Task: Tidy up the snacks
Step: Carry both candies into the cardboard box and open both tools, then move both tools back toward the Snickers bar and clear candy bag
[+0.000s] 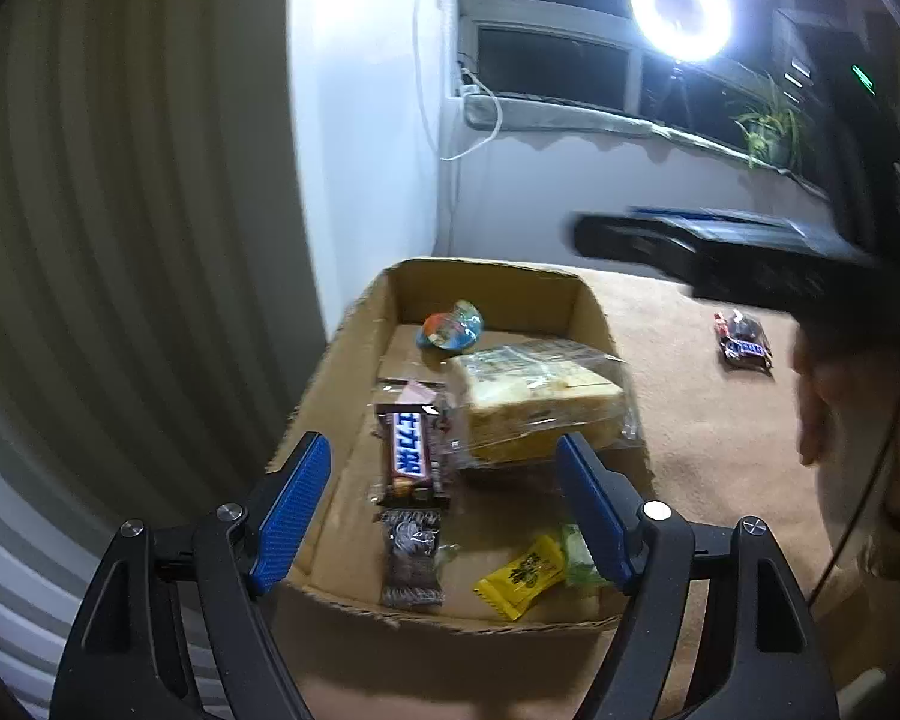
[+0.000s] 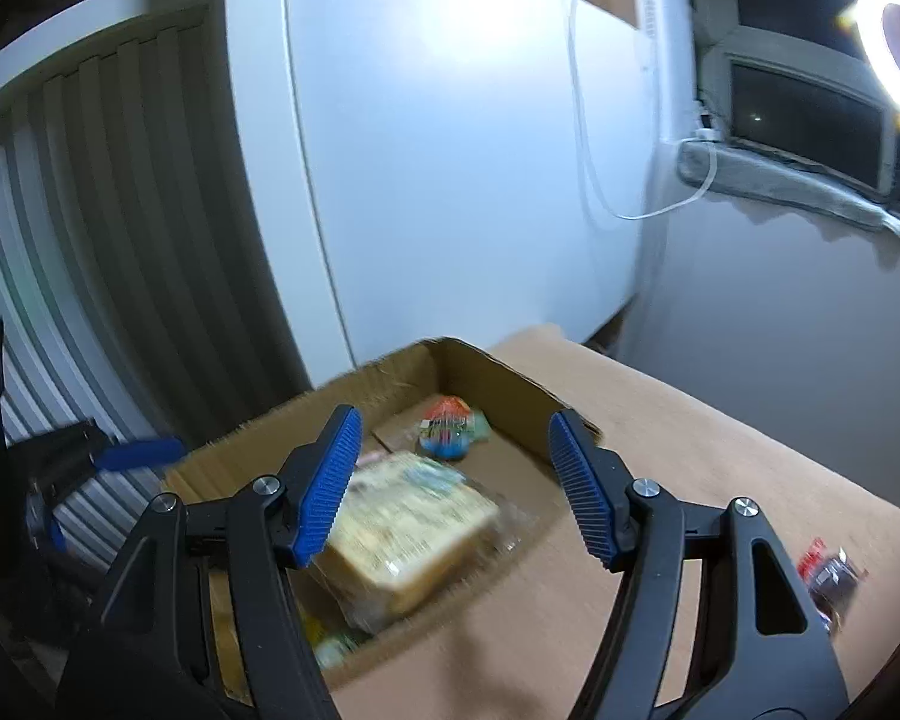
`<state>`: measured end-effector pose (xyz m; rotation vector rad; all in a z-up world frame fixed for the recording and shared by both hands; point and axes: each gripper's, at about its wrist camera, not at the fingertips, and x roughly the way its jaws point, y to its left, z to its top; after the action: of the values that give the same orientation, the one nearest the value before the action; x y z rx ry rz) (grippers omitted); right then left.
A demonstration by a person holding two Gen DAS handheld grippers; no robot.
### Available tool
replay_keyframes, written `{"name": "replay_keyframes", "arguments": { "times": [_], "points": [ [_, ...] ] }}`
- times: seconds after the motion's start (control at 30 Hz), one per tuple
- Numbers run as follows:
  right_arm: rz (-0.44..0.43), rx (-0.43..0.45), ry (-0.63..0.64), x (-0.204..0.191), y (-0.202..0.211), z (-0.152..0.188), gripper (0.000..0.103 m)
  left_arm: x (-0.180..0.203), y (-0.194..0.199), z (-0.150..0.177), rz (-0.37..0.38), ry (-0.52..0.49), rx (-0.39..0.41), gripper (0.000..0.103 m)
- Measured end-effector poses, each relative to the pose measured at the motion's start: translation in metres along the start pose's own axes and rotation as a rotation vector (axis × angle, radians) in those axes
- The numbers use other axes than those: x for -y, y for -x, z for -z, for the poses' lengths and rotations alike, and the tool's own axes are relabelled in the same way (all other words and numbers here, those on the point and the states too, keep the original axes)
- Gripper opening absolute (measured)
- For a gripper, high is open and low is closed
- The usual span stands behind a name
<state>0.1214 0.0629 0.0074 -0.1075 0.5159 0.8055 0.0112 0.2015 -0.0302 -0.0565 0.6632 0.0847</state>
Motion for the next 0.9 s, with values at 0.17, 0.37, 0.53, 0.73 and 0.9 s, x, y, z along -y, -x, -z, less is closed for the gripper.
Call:
{"name": "replay_keyframes", "arguments": {
  "times": [0.17, 0.37, 0.53, 0.73, 0.9],
  "points": [
    [0.022, 0.016, -0.039, 0.014, 0.021, 0.009, 0.068, -0.008, 0.009, 0.002, -0.015, 0.024, 0.019, 0.077],
    [0.034, 0.022, -0.052, 0.018, 0.033, 0.019, 0.071, -0.005, 0.021, 0.002, -0.025, 0.044, 0.046, 0.077],
    [0.05, 0.014, -0.056, 0.018, 0.035, 0.032, 0.078, 0.012, 0.028, -0.001, -0.008, 0.018, 0.058, 0.079],
    [0.072, -0.001, -0.066, 0.027, 0.041, 0.043, 0.083, 0.035, 0.033, -0.004, 0.02, -0.022, 0.06, 0.079],
    [0.078, 0.02, -0.112, 0.041, 0.052, 0.046, 0.086, 0.052, 0.034, -0.009, 0.035, -0.039, 0.063, 0.08]
  ]
}}
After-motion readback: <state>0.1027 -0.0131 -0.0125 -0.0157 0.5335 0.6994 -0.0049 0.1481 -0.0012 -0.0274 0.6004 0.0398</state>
